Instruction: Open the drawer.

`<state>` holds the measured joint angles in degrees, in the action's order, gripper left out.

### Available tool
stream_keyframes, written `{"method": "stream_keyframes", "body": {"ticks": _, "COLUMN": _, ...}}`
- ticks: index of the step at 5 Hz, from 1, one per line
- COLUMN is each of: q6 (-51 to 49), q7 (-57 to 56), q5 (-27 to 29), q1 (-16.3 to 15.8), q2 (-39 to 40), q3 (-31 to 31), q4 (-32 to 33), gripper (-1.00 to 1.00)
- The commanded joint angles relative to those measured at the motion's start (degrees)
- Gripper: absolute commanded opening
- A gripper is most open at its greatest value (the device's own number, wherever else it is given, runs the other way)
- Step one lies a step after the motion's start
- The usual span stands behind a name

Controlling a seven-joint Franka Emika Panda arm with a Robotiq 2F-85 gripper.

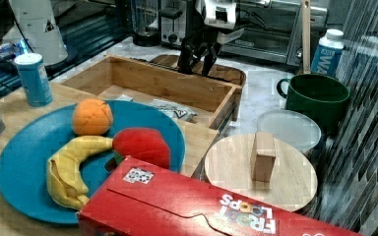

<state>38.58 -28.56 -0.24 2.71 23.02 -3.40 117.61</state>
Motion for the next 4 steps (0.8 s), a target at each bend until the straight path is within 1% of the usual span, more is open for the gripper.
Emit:
{"method": "stream_keyframes", "body": {"ticks": 1, "q6": -0.1, "q7": 2.8, "q5": 4.5, "q1": -6.1, "q2": -0.2, "q3": -2.7, "q4": -6.3, "gripper": 1.00}}
{"method": "stream_keyframes", "body": {"ticks": 2, "q6": -0.1, "q7": 3.6, "q5": 3.4, "q1": -4.0, "q2": -0.1, "q3": -5.0, "q4": -6.2, "gripper": 1.00}}
{"method": "stream_keyframes", "body": {"ticks": 4, "q6": -0.1, "q7": 3.5, "q5": 3.4, "q1": -4.1, "q2": -0.1, "q3": -4.8, "q4": -6.2, "gripper": 1.00}}
